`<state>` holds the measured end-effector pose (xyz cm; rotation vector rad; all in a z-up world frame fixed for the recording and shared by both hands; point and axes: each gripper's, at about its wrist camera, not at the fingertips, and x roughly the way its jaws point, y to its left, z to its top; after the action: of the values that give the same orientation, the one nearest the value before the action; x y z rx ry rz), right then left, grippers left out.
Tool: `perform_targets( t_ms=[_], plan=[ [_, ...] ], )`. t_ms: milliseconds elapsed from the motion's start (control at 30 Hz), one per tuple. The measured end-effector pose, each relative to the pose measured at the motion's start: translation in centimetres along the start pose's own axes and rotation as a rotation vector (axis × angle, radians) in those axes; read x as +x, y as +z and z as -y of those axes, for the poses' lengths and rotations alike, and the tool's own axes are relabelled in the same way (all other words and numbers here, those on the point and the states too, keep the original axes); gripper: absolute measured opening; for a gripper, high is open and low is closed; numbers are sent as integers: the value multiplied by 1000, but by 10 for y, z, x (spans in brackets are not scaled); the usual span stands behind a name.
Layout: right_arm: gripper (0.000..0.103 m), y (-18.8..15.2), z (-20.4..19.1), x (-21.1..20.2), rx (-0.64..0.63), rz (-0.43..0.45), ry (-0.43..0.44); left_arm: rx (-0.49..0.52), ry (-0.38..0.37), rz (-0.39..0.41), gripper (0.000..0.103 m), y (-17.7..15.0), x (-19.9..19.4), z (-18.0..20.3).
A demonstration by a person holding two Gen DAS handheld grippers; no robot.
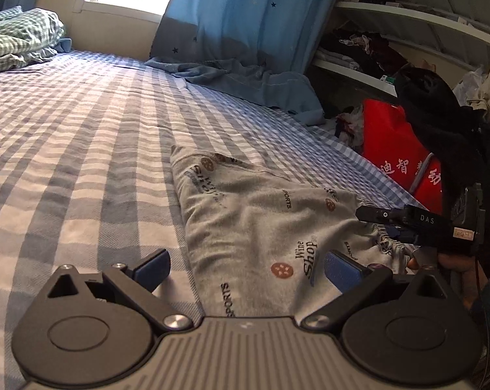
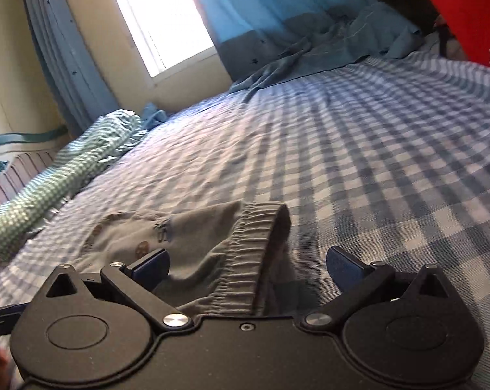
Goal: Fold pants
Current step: 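Grasp the elastic waistband with the right gripper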
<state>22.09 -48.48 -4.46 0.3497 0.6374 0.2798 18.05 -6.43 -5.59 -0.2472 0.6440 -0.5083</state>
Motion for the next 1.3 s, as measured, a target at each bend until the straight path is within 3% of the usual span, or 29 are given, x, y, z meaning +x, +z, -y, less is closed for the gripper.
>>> perform_targets(
  t_ms=[133,300,467,733,1067,1233,1300],
  plan=[
    [103,-3,2,-4,12,-20,115,-9,-22,-36,103,2,28,-4],
    [103,-8,5,-10,34,-39,248,-68,-62,5,103,-3,22,-13],
    [102,-8,13,-15,73,-26,301,-108,-80,33,103,-6,18,-18],
    [88,-11,7,-17,52,-3,214,-13,2,8,102,-6,22,0],
    [87,-14,3,-14,38,-3,191,-20,-6,12,102,-7,20,-2],
    [84,-13,2,-13,39,-4,181,-43,-3,27,96,-7,17,-5],
    [79,-14,2,-14,38,-1,166,-59,8,36,89,-7,16,-7]
  ],
)
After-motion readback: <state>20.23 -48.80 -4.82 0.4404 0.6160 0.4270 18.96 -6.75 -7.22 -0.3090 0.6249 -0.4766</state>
